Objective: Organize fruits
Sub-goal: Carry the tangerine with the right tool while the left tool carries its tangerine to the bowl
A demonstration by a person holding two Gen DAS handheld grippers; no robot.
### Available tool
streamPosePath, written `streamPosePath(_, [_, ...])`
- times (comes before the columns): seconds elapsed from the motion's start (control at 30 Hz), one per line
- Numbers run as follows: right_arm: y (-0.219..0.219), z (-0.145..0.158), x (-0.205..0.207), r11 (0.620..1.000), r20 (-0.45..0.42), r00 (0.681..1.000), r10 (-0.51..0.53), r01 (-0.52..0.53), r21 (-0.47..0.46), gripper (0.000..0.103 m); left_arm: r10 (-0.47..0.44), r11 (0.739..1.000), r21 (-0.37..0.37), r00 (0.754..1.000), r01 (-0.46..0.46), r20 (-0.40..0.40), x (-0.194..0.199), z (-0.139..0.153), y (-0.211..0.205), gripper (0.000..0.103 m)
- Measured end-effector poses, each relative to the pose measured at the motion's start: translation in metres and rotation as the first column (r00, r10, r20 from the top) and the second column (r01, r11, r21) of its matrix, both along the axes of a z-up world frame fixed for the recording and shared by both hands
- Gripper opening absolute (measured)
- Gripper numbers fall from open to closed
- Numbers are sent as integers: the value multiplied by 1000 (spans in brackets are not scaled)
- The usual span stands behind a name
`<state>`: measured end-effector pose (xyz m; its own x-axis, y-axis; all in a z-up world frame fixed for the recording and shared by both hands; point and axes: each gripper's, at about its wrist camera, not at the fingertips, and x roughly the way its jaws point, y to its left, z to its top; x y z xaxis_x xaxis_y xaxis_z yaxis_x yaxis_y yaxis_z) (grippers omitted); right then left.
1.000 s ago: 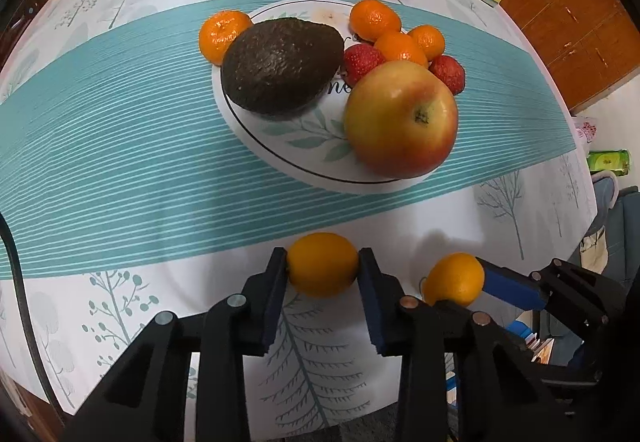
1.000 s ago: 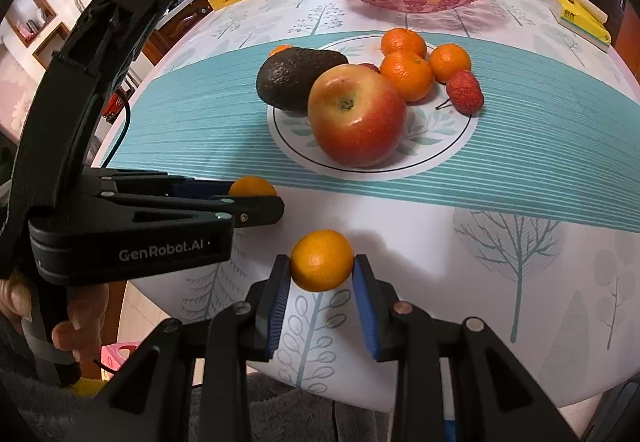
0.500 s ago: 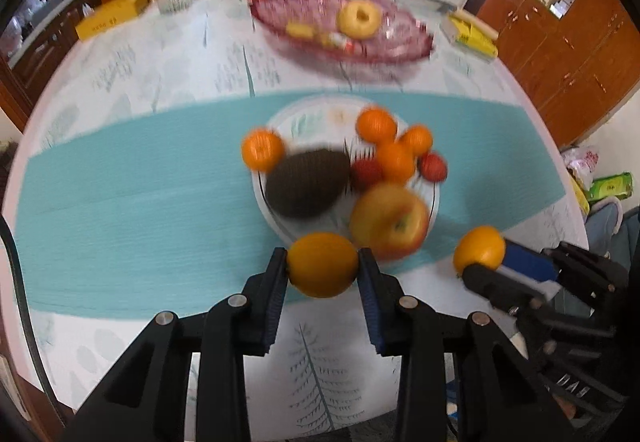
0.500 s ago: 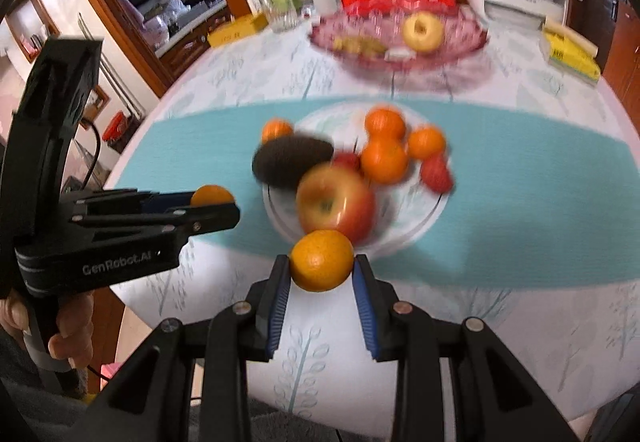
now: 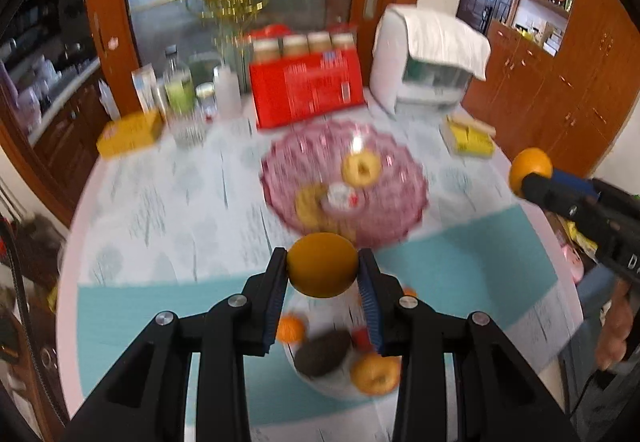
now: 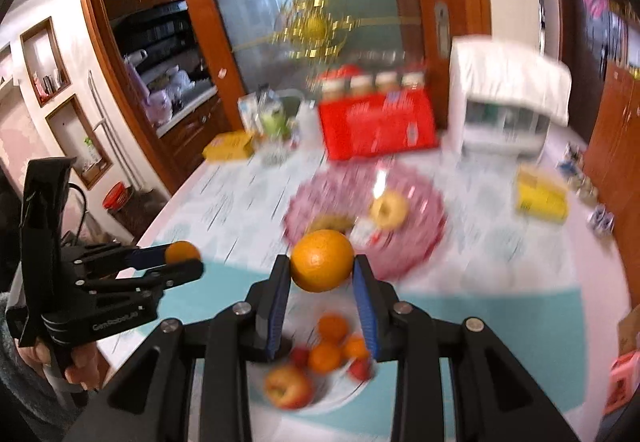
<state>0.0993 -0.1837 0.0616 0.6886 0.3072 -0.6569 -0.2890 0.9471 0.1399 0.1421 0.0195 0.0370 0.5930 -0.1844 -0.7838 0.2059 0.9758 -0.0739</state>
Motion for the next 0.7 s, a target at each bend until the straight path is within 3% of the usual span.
streamPosePath(0.17, [-14, 27, 46, 999, 58, 998, -16, 19, -44, 32, 30, 999, 25, 997, -32, 66, 45, 29, -6, 33])
streamPosePath(0.3, [-21, 16, 81, 999, 41, 999, -28, 30, -43, 32, 60, 998, 24, 997, -62, 56, 88, 26, -13, 33])
streamPosePath(0.47, [-25, -27, 123, 999, -57, 998, -37, 36, -12, 32, 75, 997, 19, 997, -74, -27, 128, -16, -26, 33])
streamPosePath(0.7, [-27, -111, 161, 999, -224, 974, -30, 36, 24, 32, 70, 997, 26, 979, -66, -194, 165, -107, -55, 33])
